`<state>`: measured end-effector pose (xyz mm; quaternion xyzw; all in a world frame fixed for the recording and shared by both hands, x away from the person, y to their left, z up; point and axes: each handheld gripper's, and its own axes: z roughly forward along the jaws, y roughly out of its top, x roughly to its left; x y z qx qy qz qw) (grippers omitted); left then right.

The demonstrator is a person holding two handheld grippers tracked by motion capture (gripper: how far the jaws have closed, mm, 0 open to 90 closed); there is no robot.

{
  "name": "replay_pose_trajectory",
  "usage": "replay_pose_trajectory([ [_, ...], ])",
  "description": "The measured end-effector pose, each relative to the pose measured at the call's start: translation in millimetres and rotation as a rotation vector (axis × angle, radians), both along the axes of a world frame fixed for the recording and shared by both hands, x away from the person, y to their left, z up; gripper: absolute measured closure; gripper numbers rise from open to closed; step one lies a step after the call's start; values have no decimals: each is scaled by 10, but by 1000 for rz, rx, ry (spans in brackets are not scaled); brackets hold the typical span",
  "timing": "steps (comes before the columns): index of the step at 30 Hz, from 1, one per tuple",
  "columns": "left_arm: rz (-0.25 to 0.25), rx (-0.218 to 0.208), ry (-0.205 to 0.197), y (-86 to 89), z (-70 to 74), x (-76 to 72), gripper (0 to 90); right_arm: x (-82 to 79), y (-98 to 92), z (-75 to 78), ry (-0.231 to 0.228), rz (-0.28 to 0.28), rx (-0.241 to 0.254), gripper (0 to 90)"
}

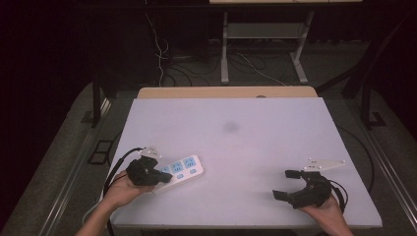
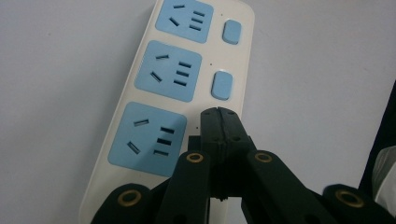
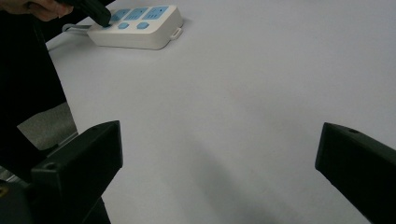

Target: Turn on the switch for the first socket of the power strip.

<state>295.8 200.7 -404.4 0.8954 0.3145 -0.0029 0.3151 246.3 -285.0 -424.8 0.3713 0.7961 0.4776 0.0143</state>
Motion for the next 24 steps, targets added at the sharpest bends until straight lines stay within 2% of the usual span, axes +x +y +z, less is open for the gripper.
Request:
replay_pose_trajectory([
  [6, 2, -34, 13, 38, -30, 16, 896, -1, 4, 0, -1, 1, -2, 3],
  [11, -2, -45, 38, 52, -40, 46, 897, -3, 4, 0, -2, 2, -1, 3],
  [19, -8, -47, 32, 48, -65, 42, 899, -8, -3, 10, -6, 1, 0, 3],
  [24, 12, -78, 34, 51, -92, 43, 899, -16, -6, 17, -9, 2, 1, 3],
])
